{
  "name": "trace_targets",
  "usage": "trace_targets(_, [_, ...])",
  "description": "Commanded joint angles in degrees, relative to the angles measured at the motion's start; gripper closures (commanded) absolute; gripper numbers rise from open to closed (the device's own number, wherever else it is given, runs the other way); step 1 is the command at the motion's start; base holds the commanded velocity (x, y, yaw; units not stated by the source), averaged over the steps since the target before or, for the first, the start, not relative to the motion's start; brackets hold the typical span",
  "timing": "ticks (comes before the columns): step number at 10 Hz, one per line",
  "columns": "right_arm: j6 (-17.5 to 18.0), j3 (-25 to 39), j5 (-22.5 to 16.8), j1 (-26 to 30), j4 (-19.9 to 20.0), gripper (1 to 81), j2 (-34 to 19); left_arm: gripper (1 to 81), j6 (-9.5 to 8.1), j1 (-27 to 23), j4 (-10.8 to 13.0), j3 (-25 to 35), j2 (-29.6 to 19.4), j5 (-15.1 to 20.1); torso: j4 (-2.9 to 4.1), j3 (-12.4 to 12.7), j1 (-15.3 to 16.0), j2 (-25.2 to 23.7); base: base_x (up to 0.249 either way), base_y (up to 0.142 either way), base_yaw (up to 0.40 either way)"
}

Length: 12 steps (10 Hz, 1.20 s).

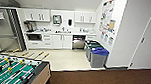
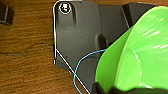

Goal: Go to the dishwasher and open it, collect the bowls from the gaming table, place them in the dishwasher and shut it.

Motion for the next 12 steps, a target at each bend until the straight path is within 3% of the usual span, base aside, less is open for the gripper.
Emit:
trace_targets(1, [-0.2,-0.4,-2.7,1.5,-0.4,81.1,-0.6,81.1,0.05,-2.2,-0.2,-0.2,-0.3,2.0,0.0,0.0,0.0,0.0,0.147,0.0,0.0])
trace_targets(12, [-0.3,-0.9,-2.8,1.5,-0.5,81.1,-0.1,81.1,0.05,-2.2,-0.1,-0.2,-0.3,2.0,0.0,0.0,0.0,0.0,0.147,0.0,0.0])
